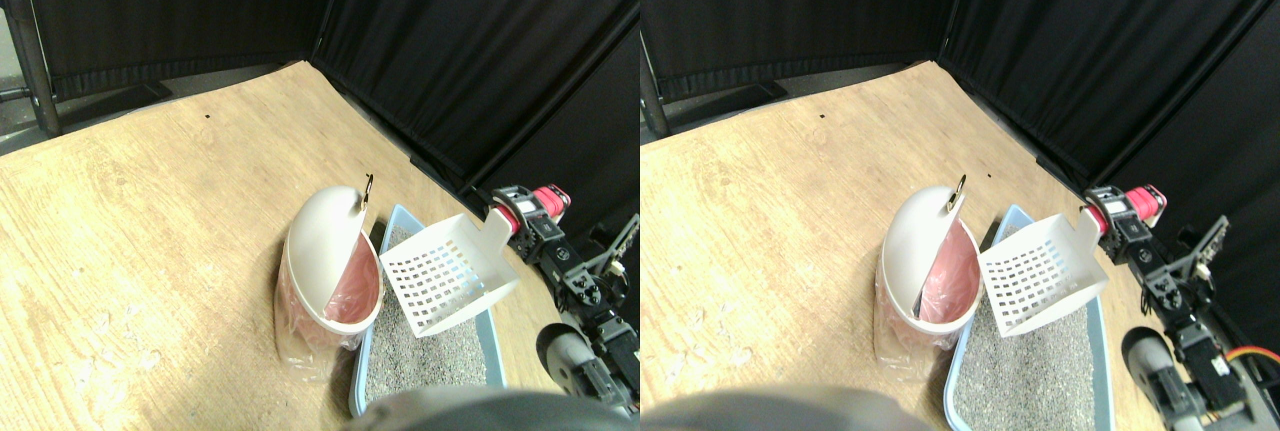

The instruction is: Scoop (unimanual)

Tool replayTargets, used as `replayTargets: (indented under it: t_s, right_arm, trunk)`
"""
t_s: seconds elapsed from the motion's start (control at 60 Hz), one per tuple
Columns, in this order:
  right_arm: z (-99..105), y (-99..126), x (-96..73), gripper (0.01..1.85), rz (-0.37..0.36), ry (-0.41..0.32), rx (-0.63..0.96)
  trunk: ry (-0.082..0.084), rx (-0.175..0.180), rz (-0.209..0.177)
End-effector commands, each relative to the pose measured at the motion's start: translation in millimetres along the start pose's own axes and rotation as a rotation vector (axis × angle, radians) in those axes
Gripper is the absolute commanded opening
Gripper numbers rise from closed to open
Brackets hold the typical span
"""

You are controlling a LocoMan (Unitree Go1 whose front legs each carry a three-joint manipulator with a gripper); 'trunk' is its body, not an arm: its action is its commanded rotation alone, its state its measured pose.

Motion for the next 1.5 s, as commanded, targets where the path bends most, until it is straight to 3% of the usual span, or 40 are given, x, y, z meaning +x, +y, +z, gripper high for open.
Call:
replayTargets:
  t_s: [0.017, 0.383, 0.617, 0.85, 1.067, 1.25, 1.5]
  right_arm:
    - [0.8, -10.2, -6.6, 0.06, -0.040, -0.062, 0.009]
    - [-38.2, -57.0, -43.3, 0.06, -0.256, -0.133, 0.149]
    - [-65.2, -85.9, -68.8, 0.06, -0.452, -0.117, 0.223]
    - [-96.2, -109.6, -90.1, 0.06, -0.536, -0.161, 0.299]
    - [-126.1, -120.0, -103.0, 0.06, -0.615, -0.147, 0.330]
    - [-145.7, -117.5, -106.5, 0.06, -0.638, -0.129, 0.398]
    - [-152.4, -108.3, -102.2, 0.06, -0.652, -0.108, 0.413]
  trunk:
    - [-0.022, -0.011, -0.027]
    - [-0.015, 0.097, -0.144]
    - [-0.011, 0.165, -0.212]
    - [-0.005, 0.209, -0.267]
    - [-0.002, 0.233, -0.292]
    - [0.002, 0.241, -0.293]
    - [0.005, 0.232, -0.283]
